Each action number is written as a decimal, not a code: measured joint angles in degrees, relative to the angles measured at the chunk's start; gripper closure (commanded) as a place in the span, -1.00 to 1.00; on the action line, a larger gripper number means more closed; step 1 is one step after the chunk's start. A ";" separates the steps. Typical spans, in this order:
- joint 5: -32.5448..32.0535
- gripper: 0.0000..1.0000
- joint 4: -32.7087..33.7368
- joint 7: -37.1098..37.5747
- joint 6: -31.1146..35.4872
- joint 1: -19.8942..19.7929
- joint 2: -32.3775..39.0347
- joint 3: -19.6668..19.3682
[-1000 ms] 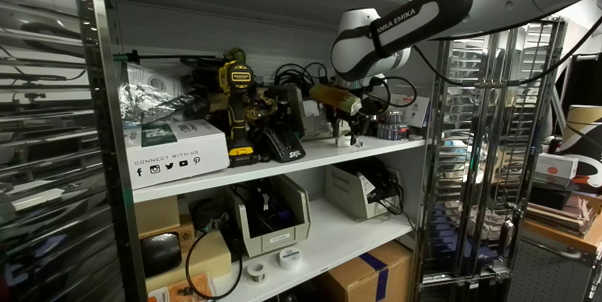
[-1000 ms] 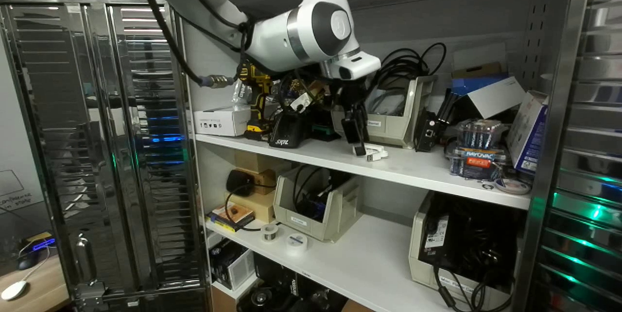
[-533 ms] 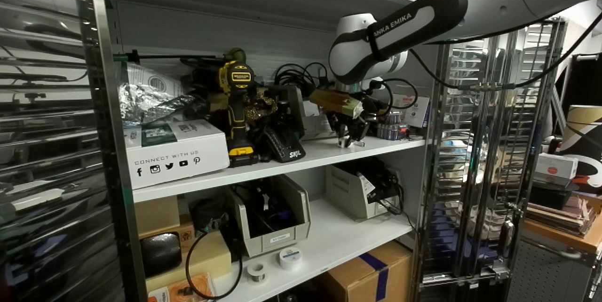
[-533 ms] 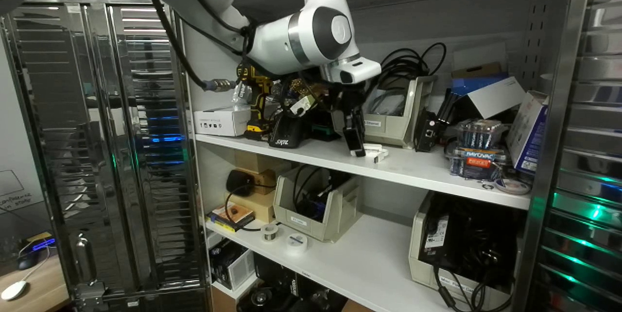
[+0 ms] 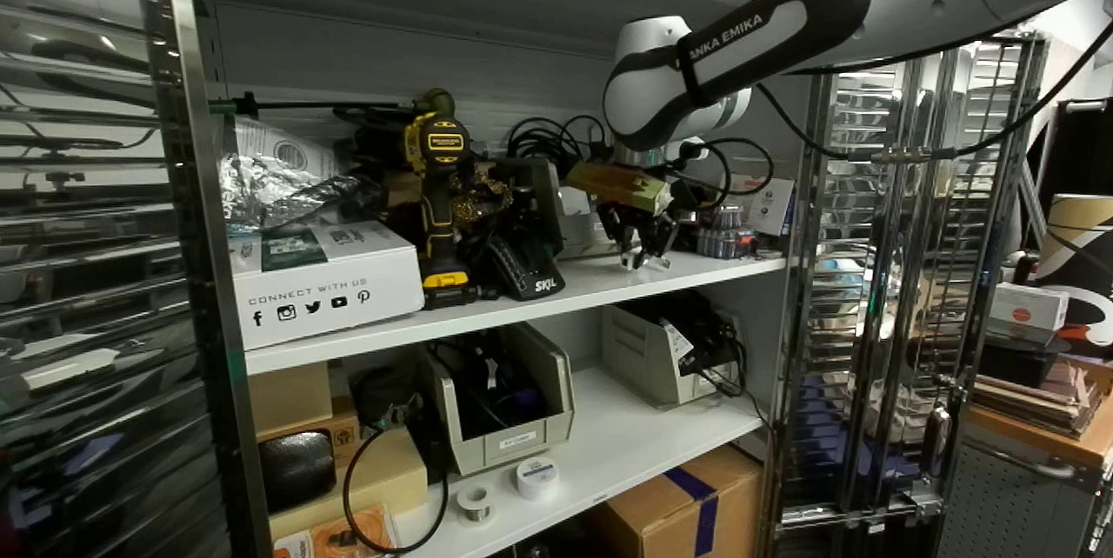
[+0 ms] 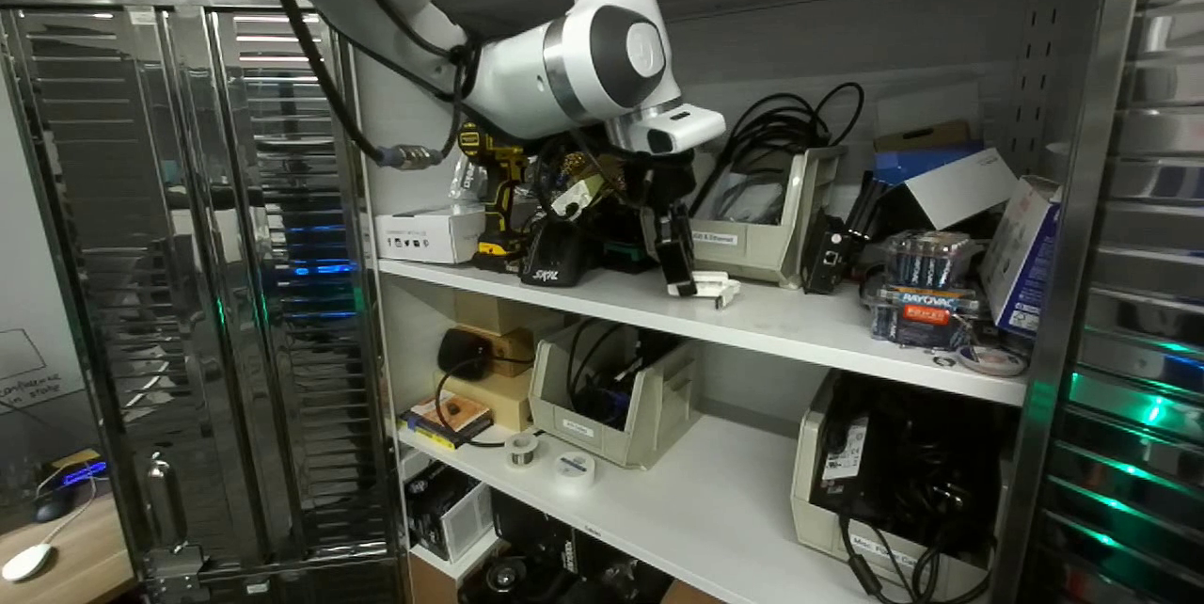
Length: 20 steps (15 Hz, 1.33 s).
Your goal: Pick up the white object and put it in the tool box
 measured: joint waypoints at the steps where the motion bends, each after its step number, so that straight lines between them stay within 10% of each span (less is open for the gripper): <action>1: -0.72 0.80 -0.85 -0.08 0.21 0.42 -0.93 0.00; 11: -23.07 0.87 -16.08 12.21 13.49 3.52 -17.26 0.07; 20: -47.72 0.86 -12.16 38.36 29.93 1.07 -8.21 -1.51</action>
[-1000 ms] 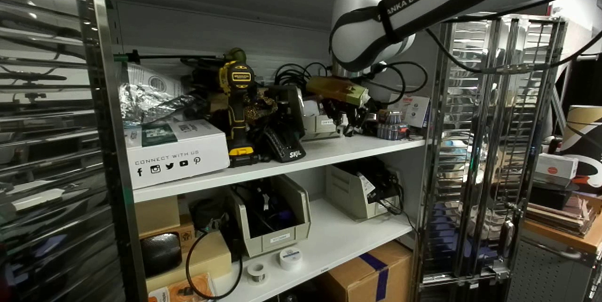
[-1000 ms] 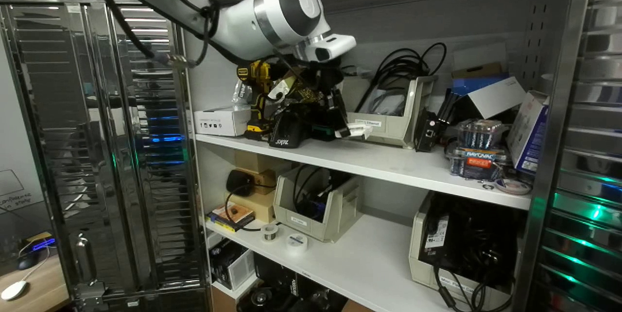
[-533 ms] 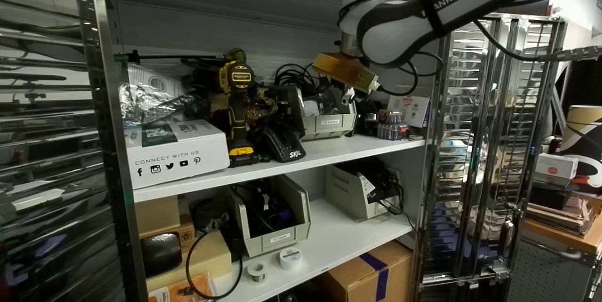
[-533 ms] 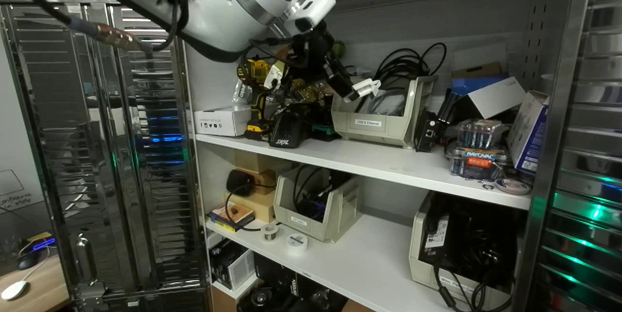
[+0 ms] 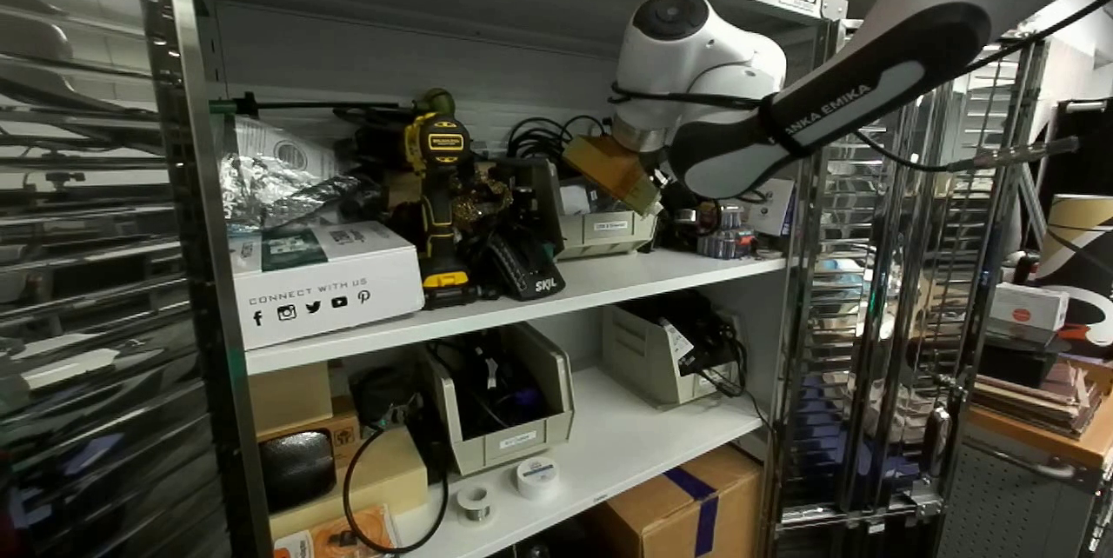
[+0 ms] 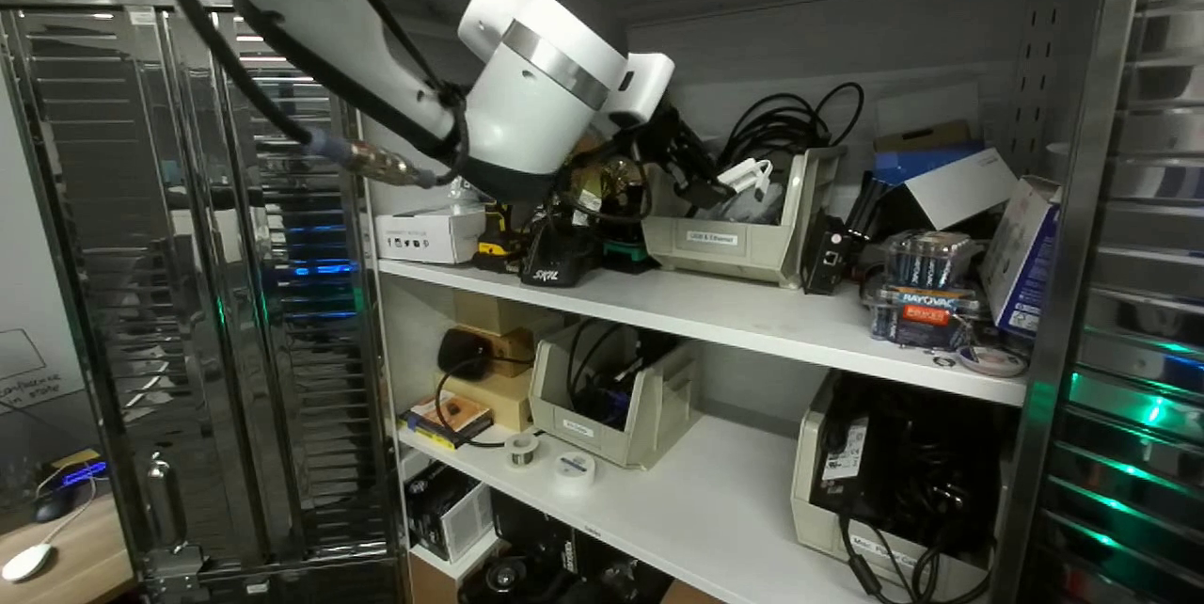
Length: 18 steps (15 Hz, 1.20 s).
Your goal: Pick up the white object and put it in the tool box
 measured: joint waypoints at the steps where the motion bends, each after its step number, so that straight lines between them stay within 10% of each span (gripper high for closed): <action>1: -1.50 0.86 1.91 2.16 0.45 0.02 1.51 -0.12; 6: -2.85 0.82 11.88 6.39 0.69 0.44 6.97 -0.12; 7: -2.85 0.04 13.31 6.40 0.69 0.46 7.71 -0.08; 15: 0.33 -1.00 15.45 4.82 1.94 -0.53 10.41 0.45; 18: 4.76 -1.00 15.00 2.62 1.87 -1.32 10.04 1.82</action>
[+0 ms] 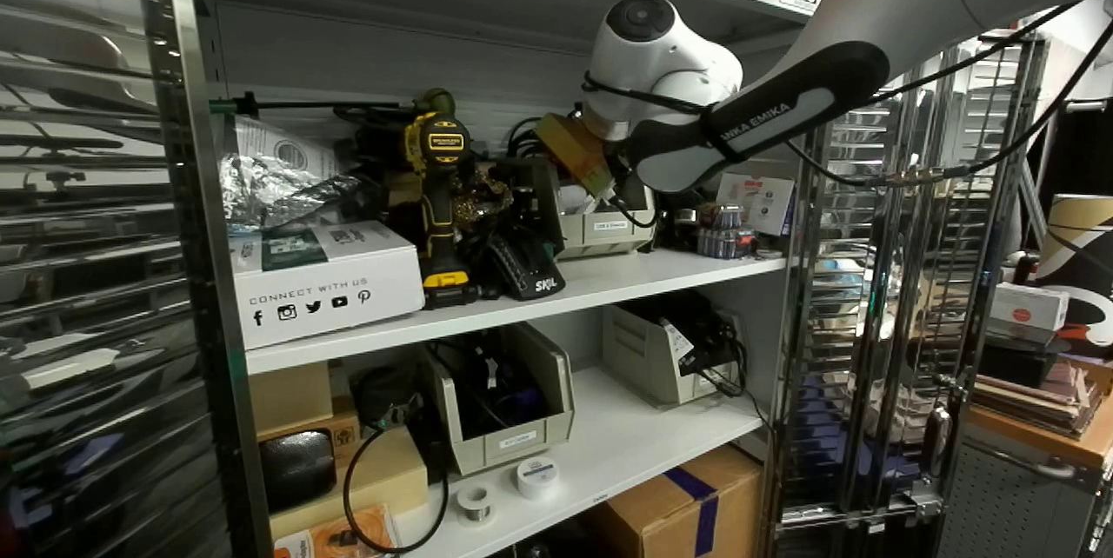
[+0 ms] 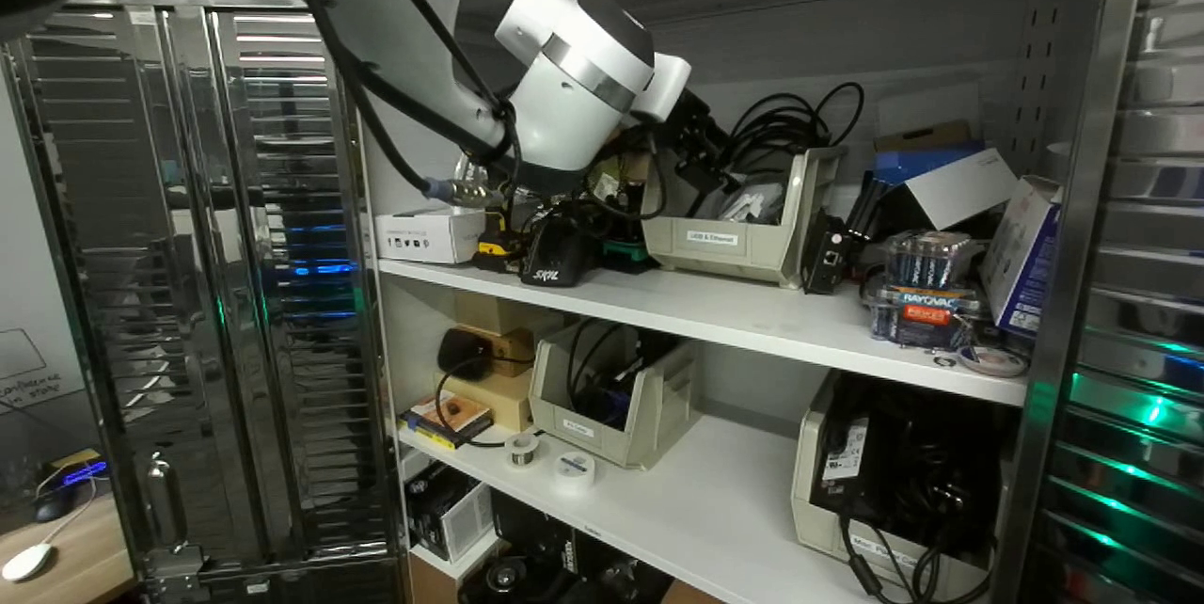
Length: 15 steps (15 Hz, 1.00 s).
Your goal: Pick up the white object and put it in the tool box
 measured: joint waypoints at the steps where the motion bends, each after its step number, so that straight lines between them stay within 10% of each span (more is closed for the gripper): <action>1: 1.18 -1.00 -0.60 -0.66 -0.56 -0.07 -0.44 0.37; 10: 4.47 -1.00 -19.90 -7.80 -5.81 0.31 -16.56 4.51; 15: 24.96 -1.00 -34.22 -26.33 -10.46 0.95 -30.27 6.78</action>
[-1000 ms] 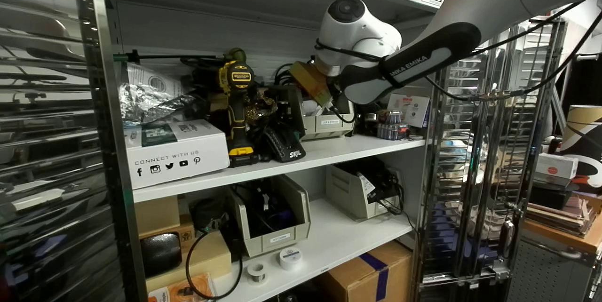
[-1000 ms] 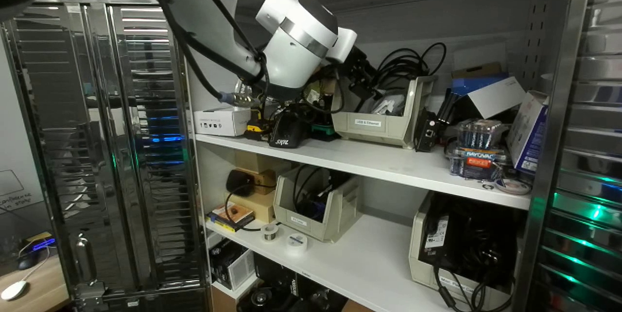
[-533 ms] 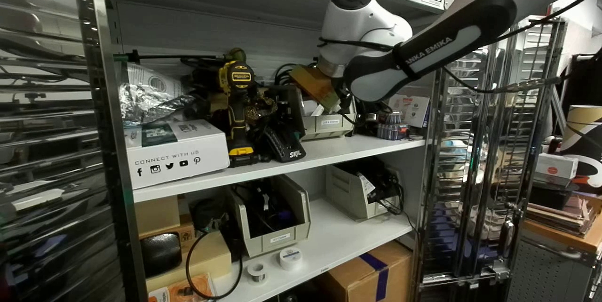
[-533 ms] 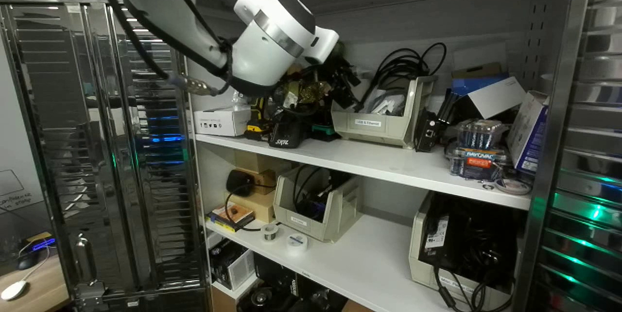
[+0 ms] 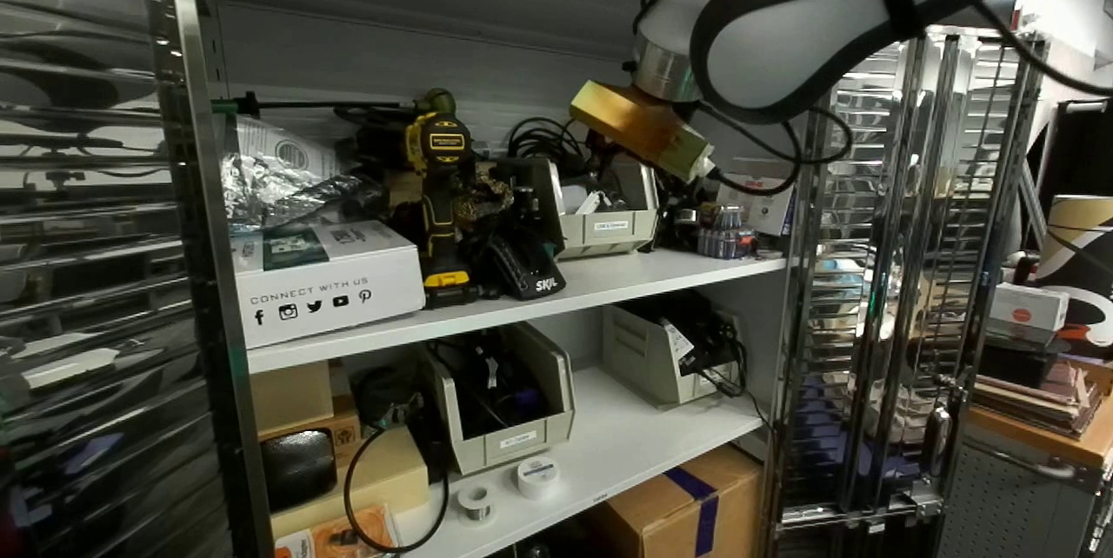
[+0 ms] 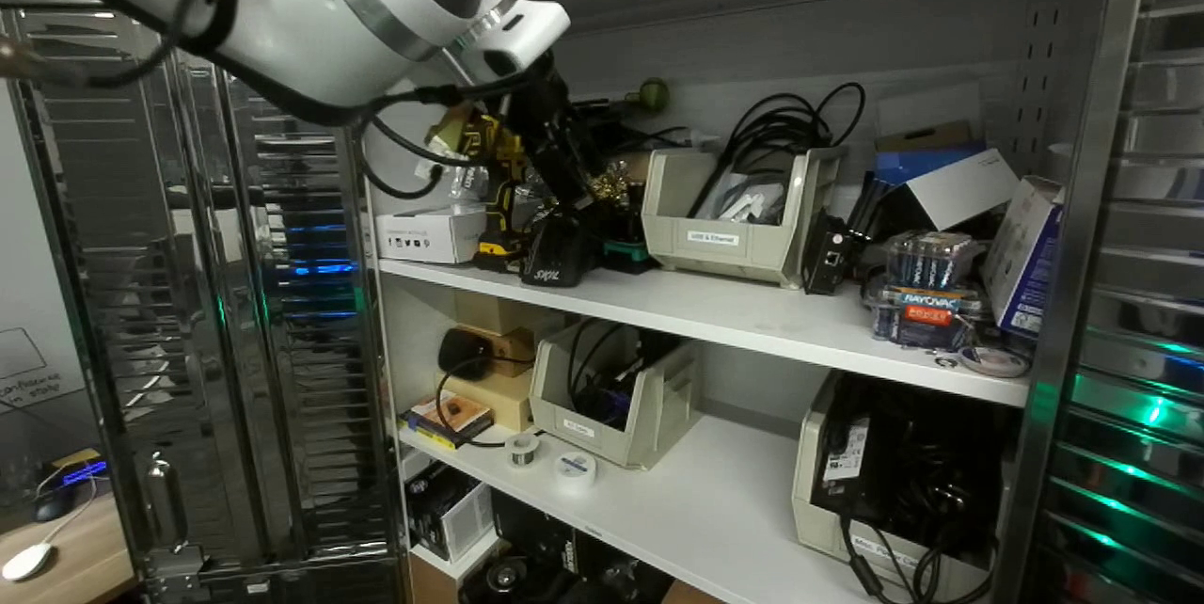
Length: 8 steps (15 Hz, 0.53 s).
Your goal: Pick up the white object and put it in the tool box
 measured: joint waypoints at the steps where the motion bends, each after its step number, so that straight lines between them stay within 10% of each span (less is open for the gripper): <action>1: 4.99 -1.00 -2.62 -3.81 -1.04 0.87 -2.20 -0.46; 8: 31.16 -1.00 -6.06 -33.42 -24.46 8.86 -15.11 -11.04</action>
